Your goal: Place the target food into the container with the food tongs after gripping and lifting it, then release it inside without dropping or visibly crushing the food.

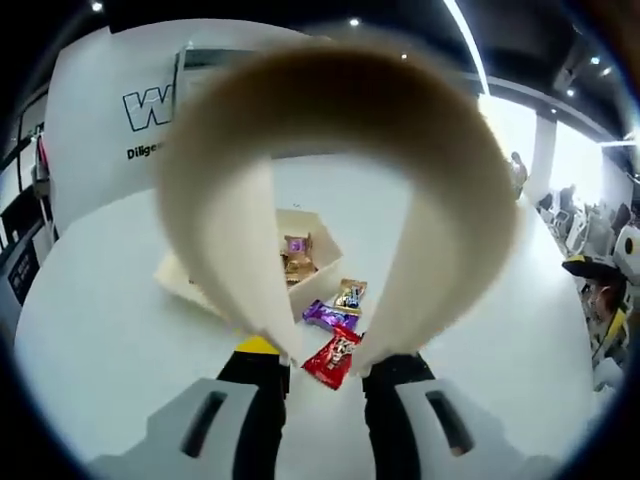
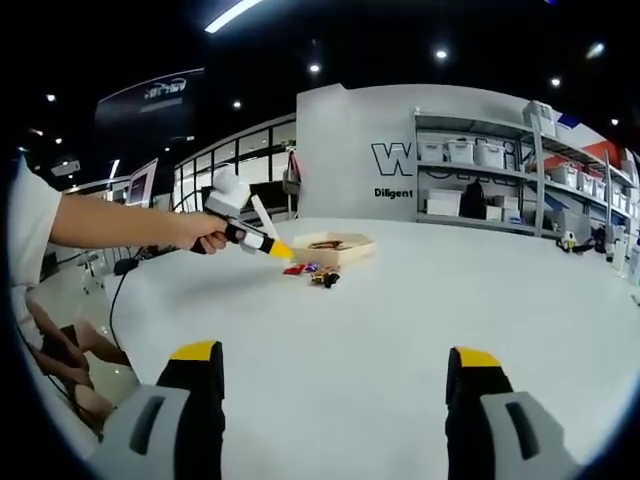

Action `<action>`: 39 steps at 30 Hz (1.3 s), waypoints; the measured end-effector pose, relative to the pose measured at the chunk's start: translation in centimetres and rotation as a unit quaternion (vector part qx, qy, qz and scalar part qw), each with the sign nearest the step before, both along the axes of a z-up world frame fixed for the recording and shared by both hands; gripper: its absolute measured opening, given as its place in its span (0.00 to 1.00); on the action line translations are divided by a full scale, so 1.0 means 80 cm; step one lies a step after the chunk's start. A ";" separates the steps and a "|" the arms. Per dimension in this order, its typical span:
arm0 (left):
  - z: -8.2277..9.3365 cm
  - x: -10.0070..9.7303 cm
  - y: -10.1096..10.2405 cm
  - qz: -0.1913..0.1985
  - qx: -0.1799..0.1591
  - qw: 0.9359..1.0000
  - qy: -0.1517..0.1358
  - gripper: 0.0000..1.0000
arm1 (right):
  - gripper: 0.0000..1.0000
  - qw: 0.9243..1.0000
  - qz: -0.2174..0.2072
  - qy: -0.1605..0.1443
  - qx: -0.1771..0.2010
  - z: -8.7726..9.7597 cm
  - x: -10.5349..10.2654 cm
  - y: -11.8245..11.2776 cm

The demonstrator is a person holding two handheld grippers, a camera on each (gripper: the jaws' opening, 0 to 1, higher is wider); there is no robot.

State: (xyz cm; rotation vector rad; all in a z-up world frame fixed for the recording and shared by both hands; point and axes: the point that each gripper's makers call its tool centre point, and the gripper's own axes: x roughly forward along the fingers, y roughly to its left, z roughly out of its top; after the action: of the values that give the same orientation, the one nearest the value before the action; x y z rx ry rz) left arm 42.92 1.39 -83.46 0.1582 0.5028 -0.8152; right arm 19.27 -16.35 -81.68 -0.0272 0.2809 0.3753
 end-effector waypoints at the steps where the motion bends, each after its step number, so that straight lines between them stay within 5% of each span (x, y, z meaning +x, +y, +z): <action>1: 0.000 0.000 -0.001 -0.001 -0.003 1.000 0.001 0.27 | 0.91 1.000 0.000 0.000 -0.001 0.000 0.000 0.000; 9: -0.015 -0.005 -0.018 -0.067 0.062 0.995 -0.030 0.27 | 0.90 1.000 -0.007 0.002 -0.004 0.001 -0.003 -0.005; 13: -0.015 -0.004 -0.019 -0.064 0.053 0.996 -0.025 0.27 | 0.90 1.000 -0.010 0.001 -0.004 0.002 -0.002 -0.006; 15: -0.015 0.000 -0.018 -0.074 0.070 0.994 -0.045 0.28 | 0.90 1.000 -0.010 0.002 -0.004 0.002 -0.002 -0.005; 39: -0.024 -0.005 -0.022 -0.074 0.043 0.996 -0.005 0.24 | 0.89 1.000 -0.006 0.011 -0.006 -0.009 0.001 0.001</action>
State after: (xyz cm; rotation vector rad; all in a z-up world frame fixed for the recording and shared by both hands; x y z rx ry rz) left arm 42.49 -0.39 -85.41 0.2802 0.5215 -0.9367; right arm 19.32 -16.31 -82.39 -0.0329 0.3042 0.3627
